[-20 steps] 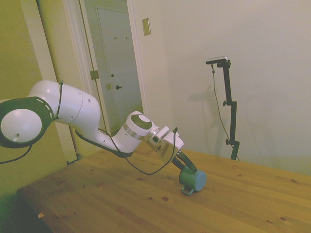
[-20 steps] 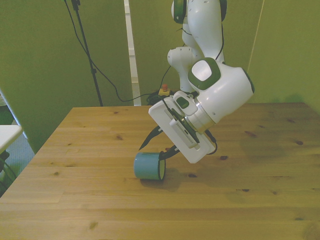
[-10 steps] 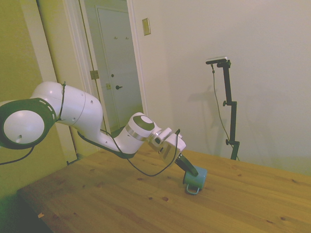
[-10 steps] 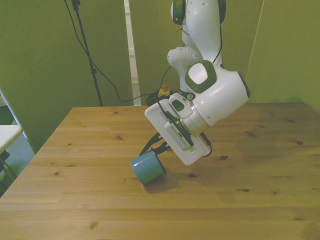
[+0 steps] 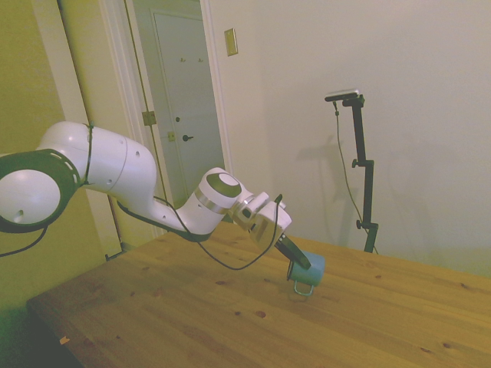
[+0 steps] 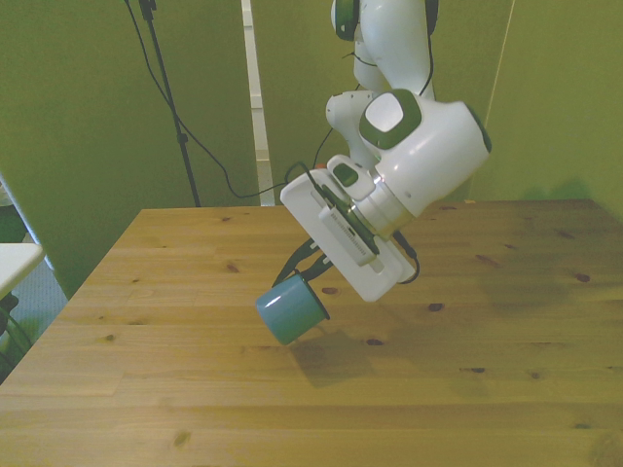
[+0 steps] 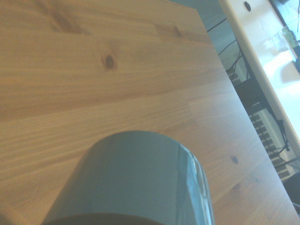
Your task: Flip the mug upright
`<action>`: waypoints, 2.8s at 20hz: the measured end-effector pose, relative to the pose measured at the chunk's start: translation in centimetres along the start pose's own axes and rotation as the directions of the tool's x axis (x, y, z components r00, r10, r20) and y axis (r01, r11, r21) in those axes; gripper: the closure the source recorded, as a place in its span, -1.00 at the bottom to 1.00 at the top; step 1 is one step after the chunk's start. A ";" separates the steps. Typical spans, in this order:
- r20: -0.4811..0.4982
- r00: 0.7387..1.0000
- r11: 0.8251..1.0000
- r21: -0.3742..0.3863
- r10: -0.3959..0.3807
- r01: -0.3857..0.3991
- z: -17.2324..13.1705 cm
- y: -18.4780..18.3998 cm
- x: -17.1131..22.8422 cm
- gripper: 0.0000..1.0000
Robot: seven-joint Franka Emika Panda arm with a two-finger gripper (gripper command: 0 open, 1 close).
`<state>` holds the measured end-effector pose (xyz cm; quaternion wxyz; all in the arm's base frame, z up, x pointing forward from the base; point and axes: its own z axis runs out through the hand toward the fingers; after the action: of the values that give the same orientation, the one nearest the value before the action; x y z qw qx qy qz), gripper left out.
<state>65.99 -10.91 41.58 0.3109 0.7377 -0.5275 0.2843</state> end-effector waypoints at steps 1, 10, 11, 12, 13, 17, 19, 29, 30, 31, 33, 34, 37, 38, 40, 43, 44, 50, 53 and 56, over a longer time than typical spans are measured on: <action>0.014 1.000 1.000 0.022 0.018 -0.019 -0.8 0.4 0.9 1.00; 0.366 0.931 0.957 0.271 -0.006 -0.101 -2.7 4.3 4.3 1.00; 0.412 0.911 0.952 0.289 -0.026 -0.103 -2.3 4.5 4.4 1.00; 0.457 0.888 0.946 0.306 -0.047 -0.107 -1.9 4.5 4.4 1.00; 0.500 0.863 0.940 0.324 -0.072 -0.110 -1.4 4.6 4.4 1.00; 0.662 0.728 0.921 0.371 -0.175 -0.116 0.4 4.4 3.4 1.00; 0.724 0.656 0.920 0.376 -0.215 -0.113 1.1 4.1 3.0 1.00; 0.788 0.564 0.940 0.336 -0.247 -0.059 4.3 2.1 1.1 1.00; 0.792 0.559 0.942 0.332 -0.247 -0.054 4.6 2.0 0.9 1.00; 0.794 0.556 0.943 0.329 -0.247 -0.052 4.9 1.8 0.8 1.00; 0.796 0.553 0.945 0.325 -0.246 -0.047 5.2 1.6 0.7 1.00; 0.797 0.552 0.945 0.323 -0.246 -0.046 5.3 1.4 0.7 -1.00; 0.800 0.547 0.947 0.319 -0.246 -0.041 5.5 1.2 0.9 -1.00; 0.800 0.547 0.947 0.319 -0.246 -0.041 5.6 1.2 0.9 -1.00; 0.799 0.548 0.947 0.319 -0.246 -0.041 5.6 1.0 1.0 -1.00; 0.799 0.549 0.947 0.320 -0.246 -0.040 5.7 0.9 1.0 -1.00; 0.799 0.549 0.947 0.320 -0.247 -0.040 5.7 0.9 0.9 -1.00; 0.792 0.558 0.944 0.327 -0.246 -0.047 5.5 0.8 1.6 -1.00; 0.780 0.574 0.937 0.345 -0.251 -0.060 4.4 1.1 2.8 -1.00; 0.754 0.605 0.921 0.381 -0.257 -0.083 2.5 2.1 4.8 -1.00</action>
<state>65.59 -16.23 43.86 -0.0891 0.8571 -0.5073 0.0091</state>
